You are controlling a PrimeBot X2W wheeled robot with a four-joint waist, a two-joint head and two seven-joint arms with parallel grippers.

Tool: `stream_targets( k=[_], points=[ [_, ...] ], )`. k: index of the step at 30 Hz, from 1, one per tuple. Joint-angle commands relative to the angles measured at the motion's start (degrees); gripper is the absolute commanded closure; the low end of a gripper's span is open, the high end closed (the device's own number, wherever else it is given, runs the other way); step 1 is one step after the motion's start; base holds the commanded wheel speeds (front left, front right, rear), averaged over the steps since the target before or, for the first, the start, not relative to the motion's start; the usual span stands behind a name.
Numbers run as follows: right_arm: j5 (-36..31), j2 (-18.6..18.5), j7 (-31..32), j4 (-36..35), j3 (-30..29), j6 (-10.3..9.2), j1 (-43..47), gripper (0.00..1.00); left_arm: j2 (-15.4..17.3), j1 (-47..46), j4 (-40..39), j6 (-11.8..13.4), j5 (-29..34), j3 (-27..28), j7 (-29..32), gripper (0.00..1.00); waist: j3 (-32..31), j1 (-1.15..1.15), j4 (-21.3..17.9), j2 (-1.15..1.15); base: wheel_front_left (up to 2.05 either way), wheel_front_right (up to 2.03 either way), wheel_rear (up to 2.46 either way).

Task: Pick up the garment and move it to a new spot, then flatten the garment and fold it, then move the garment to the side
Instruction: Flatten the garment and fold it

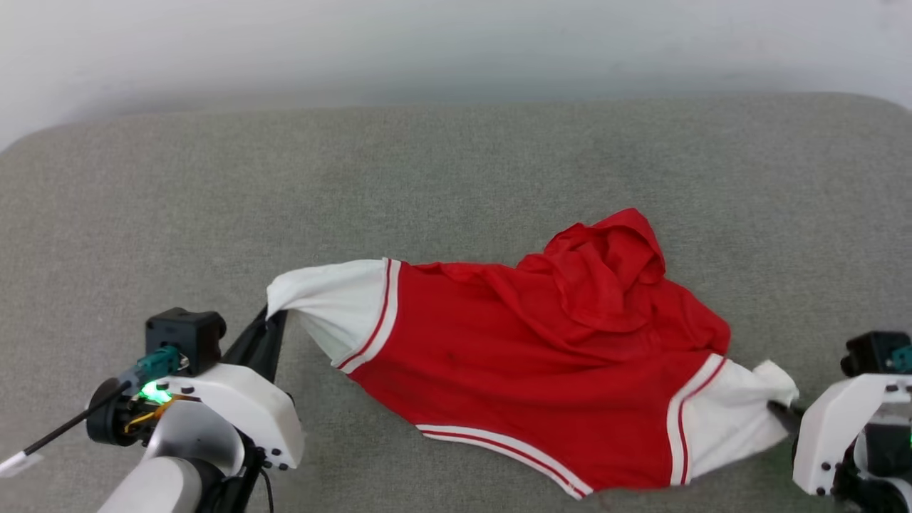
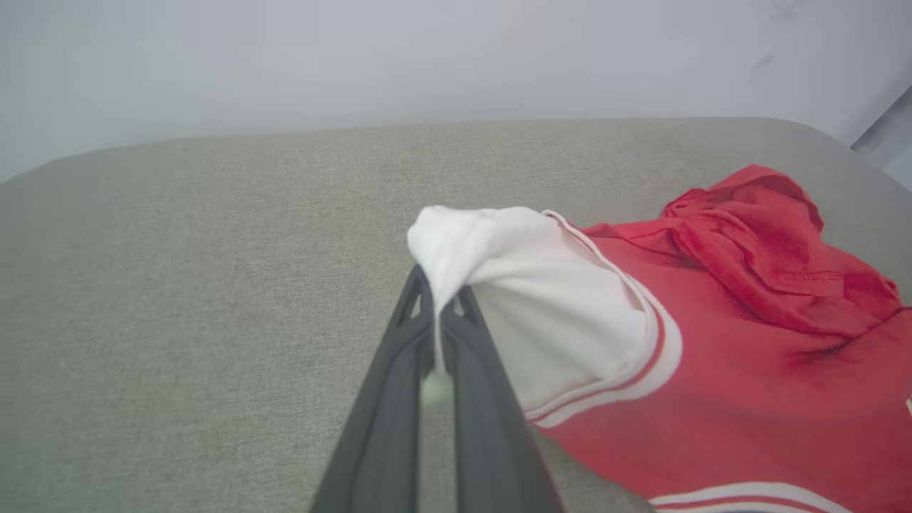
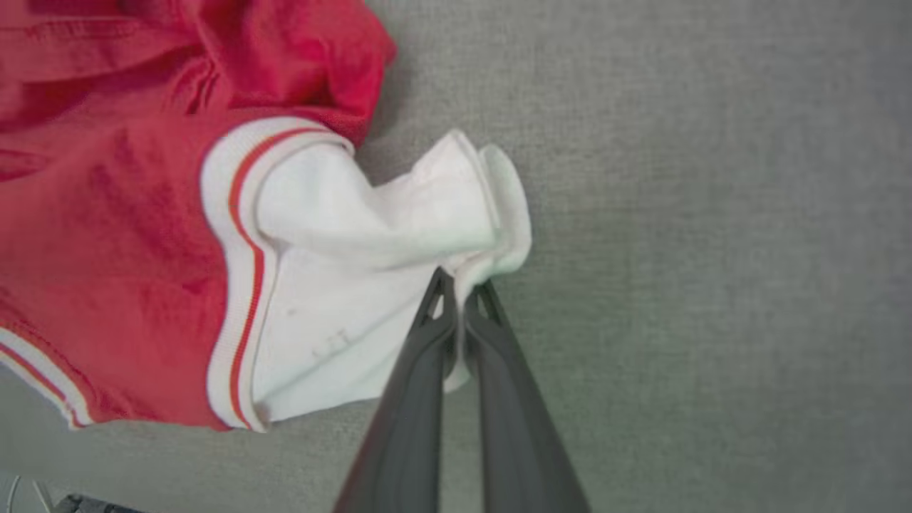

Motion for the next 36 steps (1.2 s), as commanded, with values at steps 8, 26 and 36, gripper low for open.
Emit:
stream_targets(
  k=[8,26,36],
  points=[
    [-2.3,-1.89,-3.39,-8.79,-0.24,-0.02,-6.52,1.0,3.12,-4.82,-1.73,-0.65,-0.4,2.84,1.3,1.0,-3.88,0.0,-1.65,0.0,0.0,0.0,0.0],
    [-2.74,-2.09,-14.77,2.49,5.32,-0.03,-49.44,1.0,-1.96,-49.67,22.42,-9.9,1.13,3.75,-0.13,1.0,4.79,0.0,-0.22,0.0,0.0,0.0,0.0],
    [-4.69,-2.05,-23.39,11.04,7.4,-0.03,-74.7,1.0,-2.97,-76.37,38.17,-13.95,5.77,2.99,-5.05,1.0,15.62,0.0,-0.76,0.0,0.0,0.0,0.0]
  ],
)
